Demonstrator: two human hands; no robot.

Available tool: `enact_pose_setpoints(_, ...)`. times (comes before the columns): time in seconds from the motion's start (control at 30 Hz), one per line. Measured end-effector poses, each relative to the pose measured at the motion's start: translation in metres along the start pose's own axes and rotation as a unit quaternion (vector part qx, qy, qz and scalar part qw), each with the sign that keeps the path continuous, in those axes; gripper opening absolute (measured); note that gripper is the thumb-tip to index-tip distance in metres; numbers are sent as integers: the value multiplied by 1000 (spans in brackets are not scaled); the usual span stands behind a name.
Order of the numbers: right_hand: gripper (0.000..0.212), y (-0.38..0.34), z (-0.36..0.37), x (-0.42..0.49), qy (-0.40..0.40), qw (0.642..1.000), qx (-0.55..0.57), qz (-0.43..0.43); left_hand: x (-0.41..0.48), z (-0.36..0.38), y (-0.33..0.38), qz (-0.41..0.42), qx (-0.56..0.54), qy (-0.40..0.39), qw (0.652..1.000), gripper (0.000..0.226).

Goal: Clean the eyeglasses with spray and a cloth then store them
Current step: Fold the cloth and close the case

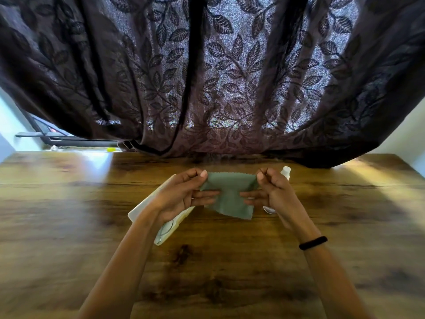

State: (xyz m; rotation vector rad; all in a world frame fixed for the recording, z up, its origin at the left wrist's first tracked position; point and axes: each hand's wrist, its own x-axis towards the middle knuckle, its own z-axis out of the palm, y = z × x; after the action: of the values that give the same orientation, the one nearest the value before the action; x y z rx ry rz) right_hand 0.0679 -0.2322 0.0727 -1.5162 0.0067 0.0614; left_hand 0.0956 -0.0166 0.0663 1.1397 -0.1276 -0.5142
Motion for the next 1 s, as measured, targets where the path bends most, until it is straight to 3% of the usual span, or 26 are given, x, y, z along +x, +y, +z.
enact_pose_setpoints(0.1,9,8,1,11,11,998,-50,-21,11,-1,-6,54,108,70,990,10)
enact_pose_setpoints(0.23,15,15,-2,17,46,986,-133,-94,16,4,-7,167,265,124,942,11)
enact_pose_setpoints(0.37,10,33,-15,3,33,967,-239,-88,1,3,-24,173,505,129,835,8)
enact_pose_setpoints(0.43,8,49,-20,-7,18,930,-362,-68,-14,3,-38,163,613,101,767,11)
enact_pose_setpoints(0.5,10,65,-24,-18,9,898,-436,-66,-25,2,-52,158,643,72,746,17)
enact_pose_setpoints(0.7,11,78,-27,-38,-3,886,-451,-109,-44,-1,-75,129,712,44,689,24)
enact_pose_setpoints(1.0,10,84,-32,-55,-26,839,-524,-142,-62,-2,-82,182,726,18,663,21)
